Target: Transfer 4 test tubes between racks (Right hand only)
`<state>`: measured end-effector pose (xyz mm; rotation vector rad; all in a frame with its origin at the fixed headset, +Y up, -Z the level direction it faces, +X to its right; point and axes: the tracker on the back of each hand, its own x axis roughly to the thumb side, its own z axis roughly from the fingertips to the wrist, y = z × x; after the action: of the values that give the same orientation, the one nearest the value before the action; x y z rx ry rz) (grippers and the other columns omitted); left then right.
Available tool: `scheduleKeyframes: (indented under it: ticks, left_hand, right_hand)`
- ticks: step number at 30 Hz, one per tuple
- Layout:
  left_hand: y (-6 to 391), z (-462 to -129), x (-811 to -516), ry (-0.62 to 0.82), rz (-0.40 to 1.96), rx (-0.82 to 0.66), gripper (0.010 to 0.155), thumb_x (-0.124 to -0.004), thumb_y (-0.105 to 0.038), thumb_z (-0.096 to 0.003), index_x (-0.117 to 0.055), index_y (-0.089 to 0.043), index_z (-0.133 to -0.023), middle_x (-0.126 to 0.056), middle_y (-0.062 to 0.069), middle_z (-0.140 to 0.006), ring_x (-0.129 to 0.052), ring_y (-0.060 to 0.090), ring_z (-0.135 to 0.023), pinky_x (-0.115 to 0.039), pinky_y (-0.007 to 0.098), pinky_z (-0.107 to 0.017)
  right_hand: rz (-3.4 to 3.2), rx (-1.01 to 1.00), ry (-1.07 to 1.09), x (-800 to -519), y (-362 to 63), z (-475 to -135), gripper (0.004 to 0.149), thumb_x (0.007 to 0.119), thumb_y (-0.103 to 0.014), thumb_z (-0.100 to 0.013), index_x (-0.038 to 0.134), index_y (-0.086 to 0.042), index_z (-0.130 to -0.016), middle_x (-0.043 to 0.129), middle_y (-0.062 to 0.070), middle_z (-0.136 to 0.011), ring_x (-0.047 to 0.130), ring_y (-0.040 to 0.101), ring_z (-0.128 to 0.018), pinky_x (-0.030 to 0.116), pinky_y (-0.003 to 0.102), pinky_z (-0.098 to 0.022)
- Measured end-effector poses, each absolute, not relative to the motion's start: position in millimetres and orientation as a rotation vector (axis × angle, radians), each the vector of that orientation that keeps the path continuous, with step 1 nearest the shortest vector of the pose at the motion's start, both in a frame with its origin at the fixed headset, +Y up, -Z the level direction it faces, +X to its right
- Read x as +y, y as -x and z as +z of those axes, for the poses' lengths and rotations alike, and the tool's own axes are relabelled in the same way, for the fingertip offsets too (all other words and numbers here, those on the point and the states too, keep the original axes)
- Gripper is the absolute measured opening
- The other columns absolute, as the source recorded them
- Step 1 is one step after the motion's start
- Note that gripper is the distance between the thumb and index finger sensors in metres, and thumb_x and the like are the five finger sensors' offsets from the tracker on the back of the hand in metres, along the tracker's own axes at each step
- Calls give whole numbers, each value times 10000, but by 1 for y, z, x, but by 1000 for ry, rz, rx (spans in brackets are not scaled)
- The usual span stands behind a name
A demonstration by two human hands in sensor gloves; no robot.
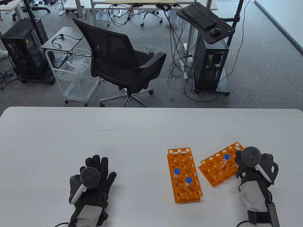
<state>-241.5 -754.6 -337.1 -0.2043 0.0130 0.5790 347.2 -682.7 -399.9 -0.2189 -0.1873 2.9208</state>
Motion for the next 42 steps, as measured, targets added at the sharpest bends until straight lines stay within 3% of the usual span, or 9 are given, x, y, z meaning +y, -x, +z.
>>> scheduleKeyframes:
  ticks: [7,20,28,42]
  left_hand:
    - [241,-337,-755,206,578,13,712,-494,-650,-574,-50,-493,-1108,161,-209,-1131,296,39,-1000,206,369,-723]
    - [241,-337,-755,201,579,10,713,-494,-650,-573,-51,-491,-1109,160,-208,-1132,295,42,-1001,206,369,-723]
    - [241,-337,-754,201,579,10,712,-494,-650,-574,-51,-491,-1108,160,-207,-1132,297,39,-1001,206,369,-724]
    - [241,-337,-754,198,584,6,713,-494,-650,-574,-50,-492,-1108,159,-208,-1132,296,40,-1001,205,369,-724]
  right_hand:
    - [2895,-219,224,-678,-347,-398,509,795,-322,-470,790,-116,-936,897,190,-877,831,460,-768,612,651,-587]
    - [2800,-492,-73,-624,-302,-374,514,790,-332,-477,781,-123,-945,876,190,-903,809,464,-793,599,654,-598]
    - [2744,-448,-332,-615,-256,-364,500,789,-346,-477,805,-127,-927,909,181,-869,845,451,-758,624,644,-581]
    - [2773,-252,-610,-632,-196,-355,491,794,-371,-472,838,-128,-897,954,169,-814,891,437,-704,659,633,-553]
